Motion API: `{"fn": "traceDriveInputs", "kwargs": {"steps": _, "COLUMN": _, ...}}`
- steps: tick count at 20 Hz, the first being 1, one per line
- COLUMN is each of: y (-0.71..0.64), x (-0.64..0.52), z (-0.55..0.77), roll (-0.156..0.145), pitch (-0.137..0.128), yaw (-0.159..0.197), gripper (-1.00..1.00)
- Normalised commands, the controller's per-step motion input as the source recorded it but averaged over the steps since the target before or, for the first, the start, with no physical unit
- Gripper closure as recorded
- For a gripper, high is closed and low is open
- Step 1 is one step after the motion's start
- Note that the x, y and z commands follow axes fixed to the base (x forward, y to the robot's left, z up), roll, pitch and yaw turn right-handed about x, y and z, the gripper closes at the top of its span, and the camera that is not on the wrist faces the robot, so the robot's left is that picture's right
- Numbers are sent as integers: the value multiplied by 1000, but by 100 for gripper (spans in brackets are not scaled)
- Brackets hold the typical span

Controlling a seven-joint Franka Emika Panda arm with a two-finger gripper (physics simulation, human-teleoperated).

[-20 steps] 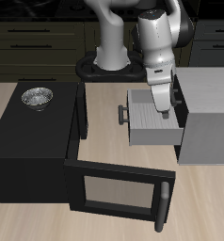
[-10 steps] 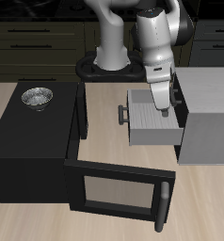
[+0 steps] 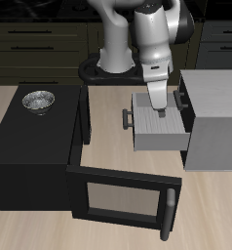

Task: Close the top and middle drawer of the white cabinet

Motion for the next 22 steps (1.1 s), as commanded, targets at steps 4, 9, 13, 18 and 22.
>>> {"fn": "traceDriveInputs", "kwargs": {"steps": 4, "y": -271, "x": -69, "z": 5, "roll": -19, "pitch": 25, "yaw": 27, "gripper": -100}}
{"fn": "traceDriveInputs", "kwargs": {"steps": 9, "y": -231, "x": -98, "z": 56, "roll": -9, "pitch": 11, "yaw": -6, "gripper": -100}}
{"fn": "traceDriveInputs", "kwargs": {"steps": 13, "y": -280, "x": -100, "z": -67, "roll": -23, "pitch": 44, "yaw": 11, "gripper": -100}}
{"fn": "traceDriveInputs", "kwargs": {"steps": 18, "y": -270, "x": -50, "z": -121, "roll": -32, "pitch": 36, "yaw": 3, "gripper": -100}}
{"fn": "traceDriveInputs", "kwargs": {"steps": 22, "y": -241, "x": -58, "z": -143, "roll": -31, "pitch": 40, "yaw": -9, "gripper": -100}}
